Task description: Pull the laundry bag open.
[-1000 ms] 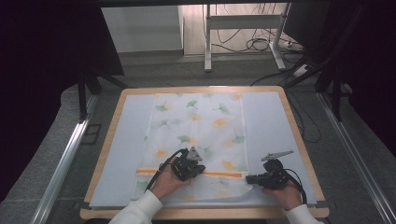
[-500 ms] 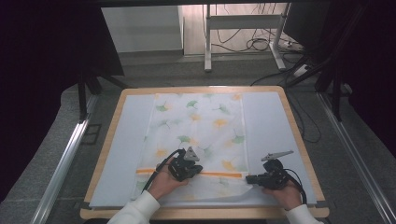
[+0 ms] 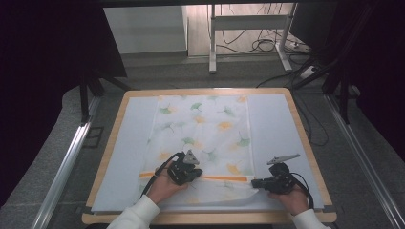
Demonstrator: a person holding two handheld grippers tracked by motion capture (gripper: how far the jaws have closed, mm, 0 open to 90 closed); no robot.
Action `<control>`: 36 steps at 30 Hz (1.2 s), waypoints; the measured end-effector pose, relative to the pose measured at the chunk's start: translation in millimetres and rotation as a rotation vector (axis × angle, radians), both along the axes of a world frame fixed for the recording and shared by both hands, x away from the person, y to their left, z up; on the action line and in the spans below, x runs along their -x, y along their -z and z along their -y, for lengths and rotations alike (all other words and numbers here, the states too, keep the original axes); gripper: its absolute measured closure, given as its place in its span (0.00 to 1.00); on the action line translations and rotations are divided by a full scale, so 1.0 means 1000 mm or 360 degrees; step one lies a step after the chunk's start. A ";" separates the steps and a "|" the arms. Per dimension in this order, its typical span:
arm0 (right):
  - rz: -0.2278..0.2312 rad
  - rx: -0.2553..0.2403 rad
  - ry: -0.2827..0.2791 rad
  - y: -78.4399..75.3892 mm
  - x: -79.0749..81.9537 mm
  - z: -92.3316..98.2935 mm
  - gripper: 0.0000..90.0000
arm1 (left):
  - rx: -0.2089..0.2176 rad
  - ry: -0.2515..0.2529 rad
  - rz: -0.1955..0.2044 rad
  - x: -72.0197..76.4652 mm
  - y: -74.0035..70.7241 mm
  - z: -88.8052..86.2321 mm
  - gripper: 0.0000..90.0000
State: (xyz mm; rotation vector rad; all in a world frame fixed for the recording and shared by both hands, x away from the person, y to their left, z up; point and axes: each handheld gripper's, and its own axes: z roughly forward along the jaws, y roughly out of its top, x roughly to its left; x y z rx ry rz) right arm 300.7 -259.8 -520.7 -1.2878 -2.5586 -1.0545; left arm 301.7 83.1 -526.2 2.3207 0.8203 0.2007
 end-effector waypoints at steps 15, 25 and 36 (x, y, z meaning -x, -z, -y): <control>-0.0004 -0.0001 0.0004 0.000 0.000 0.000 1.00 | -0.0006 -0.0052 -0.0011 0.003 0.000 -0.018 1.00; -0.0002 0.0000 0.0003 0.000 0.000 0.000 1.00 | -0.0008 -0.0089 -0.0015 0.006 0.001 -0.029 1.00; -0.0003 0.0001 0.0003 0.000 0.000 0.000 1.00 | -0.0018 -0.0141 -0.0023 0.009 0.000 -0.045 1.00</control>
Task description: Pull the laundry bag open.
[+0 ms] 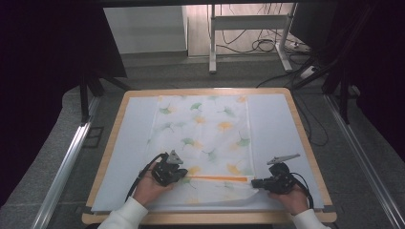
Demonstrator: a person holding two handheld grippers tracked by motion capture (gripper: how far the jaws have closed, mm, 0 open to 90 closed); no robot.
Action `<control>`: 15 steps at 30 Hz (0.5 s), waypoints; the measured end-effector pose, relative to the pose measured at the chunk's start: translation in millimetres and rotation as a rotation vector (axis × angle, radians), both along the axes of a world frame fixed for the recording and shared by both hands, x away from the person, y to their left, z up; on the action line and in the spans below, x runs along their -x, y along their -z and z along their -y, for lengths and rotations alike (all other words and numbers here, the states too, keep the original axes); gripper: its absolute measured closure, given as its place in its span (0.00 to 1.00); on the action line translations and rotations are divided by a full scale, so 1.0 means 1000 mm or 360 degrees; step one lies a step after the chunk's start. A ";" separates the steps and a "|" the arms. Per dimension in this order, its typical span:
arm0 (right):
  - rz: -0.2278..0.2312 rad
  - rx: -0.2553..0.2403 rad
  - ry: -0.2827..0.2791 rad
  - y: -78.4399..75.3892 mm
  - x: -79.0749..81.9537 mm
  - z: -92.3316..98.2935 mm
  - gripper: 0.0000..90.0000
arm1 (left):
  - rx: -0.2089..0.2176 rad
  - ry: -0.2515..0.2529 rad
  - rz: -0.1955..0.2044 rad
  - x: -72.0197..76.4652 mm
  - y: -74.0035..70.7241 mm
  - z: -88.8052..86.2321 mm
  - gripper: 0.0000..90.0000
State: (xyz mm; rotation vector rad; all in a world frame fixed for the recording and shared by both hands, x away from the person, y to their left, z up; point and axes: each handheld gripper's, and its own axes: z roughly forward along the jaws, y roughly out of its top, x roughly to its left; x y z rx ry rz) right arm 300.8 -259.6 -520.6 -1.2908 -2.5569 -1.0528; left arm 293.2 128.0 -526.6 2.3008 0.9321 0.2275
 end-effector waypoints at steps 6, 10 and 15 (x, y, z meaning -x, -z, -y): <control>0.0000 0.0003 -0.0002 0.000 0.000 0.000 1.00 | 0.0004 -0.0012 -0.0002 0.002 0.000 -0.006 1.00; 0.0002 0.0000 0.0000 0.000 0.000 0.000 1.00 | -0.0005 -0.0026 -0.0010 0.002 0.000 -0.010 1.00; 0.0001 0.0000 -0.0003 0.000 0.000 0.000 1.00 | -0.0002 -0.0060 -0.0016 0.004 0.000 -0.016 1.00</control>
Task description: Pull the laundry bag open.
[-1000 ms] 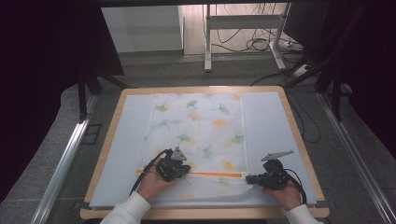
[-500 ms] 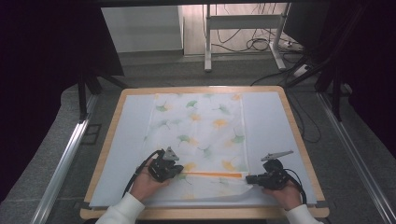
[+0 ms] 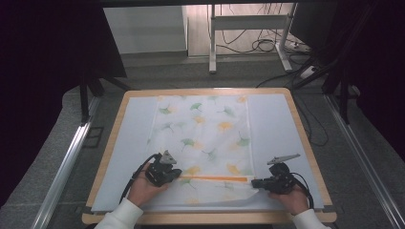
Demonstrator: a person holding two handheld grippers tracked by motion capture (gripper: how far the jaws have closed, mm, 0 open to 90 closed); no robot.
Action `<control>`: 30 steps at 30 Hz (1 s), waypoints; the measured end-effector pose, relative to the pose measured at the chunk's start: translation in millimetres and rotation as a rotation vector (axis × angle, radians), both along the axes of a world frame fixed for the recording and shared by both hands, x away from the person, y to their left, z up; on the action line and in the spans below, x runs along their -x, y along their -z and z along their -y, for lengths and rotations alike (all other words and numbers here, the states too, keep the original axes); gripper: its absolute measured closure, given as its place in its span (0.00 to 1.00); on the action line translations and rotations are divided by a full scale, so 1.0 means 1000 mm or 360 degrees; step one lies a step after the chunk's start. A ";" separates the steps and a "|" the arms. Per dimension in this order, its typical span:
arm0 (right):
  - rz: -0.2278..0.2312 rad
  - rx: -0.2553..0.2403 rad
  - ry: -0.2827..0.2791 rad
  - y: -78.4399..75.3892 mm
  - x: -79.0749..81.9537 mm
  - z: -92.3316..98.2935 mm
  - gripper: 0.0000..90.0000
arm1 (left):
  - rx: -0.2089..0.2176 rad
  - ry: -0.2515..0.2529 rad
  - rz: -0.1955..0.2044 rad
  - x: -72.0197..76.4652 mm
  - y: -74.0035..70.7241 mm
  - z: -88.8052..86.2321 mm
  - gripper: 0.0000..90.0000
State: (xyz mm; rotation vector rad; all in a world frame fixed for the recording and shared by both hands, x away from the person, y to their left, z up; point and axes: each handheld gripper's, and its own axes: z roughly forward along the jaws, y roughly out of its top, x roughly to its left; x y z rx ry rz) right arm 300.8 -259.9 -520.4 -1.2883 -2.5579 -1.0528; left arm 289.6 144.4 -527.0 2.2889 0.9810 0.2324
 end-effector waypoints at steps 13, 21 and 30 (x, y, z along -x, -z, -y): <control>0.0004 -0.0001 0.0001 0.000 0.000 0.000 1.00 | -0.0027 -0.0031 -0.0005 0.000 -0.001 -0.010 1.00; 0.0001 0.0005 0.0003 0.000 0.000 -0.001 1.00 | -0.0023 -0.0045 -0.0011 0.001 0.000 -0.017 1.00; 0.0001 0.0007 0.0002 0.000 0.000 -0.001 1.00 | -0.0022 -0.0078 -0.0016 0.002 0.000 -0.026 1.00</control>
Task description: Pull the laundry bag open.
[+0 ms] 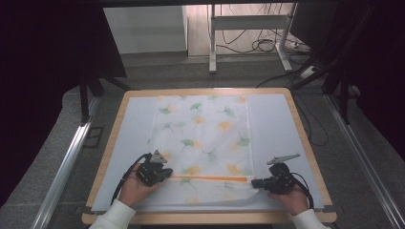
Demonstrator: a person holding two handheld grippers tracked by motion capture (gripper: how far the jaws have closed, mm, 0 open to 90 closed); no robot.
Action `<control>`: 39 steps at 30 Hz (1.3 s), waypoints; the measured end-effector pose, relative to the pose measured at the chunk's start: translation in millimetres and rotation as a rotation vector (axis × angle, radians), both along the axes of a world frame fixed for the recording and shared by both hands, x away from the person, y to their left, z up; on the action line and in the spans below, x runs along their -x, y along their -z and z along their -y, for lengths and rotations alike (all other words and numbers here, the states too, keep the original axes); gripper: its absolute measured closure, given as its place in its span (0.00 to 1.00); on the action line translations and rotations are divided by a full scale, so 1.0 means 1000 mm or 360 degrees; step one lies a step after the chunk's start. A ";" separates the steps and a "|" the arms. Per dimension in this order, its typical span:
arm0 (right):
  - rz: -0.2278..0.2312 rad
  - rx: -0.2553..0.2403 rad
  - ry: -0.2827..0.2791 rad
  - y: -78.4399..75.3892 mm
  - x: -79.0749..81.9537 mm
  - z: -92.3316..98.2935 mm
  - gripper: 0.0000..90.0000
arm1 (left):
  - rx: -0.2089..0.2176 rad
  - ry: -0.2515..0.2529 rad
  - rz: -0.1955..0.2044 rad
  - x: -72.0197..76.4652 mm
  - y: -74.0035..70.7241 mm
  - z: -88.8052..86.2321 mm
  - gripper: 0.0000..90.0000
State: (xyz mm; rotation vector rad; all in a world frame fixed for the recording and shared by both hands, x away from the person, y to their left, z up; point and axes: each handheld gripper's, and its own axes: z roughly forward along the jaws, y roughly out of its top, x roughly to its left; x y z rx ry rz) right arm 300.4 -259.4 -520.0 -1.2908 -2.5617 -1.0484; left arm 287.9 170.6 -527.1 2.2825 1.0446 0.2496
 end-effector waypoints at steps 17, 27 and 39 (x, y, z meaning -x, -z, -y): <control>0.0001 0.0003 0.0003 0.000 0.000 0.000 1.00 | 0.0003 -0.0037 -0.0012 0.001 0.000 -0.011 1.00; 0.0002 0.0004 0.0002 0.000 0.000 0.000 1.00 | -0.0003 -0.0100 -0.0015 0.003 0.001 -0.030 1.00; 0.0001 0.0005 0.0004 0.000 0.000 0.000 1.00 | -0.0015 -0.0176 -0.0006 0.008 0.002 -0.051 1.00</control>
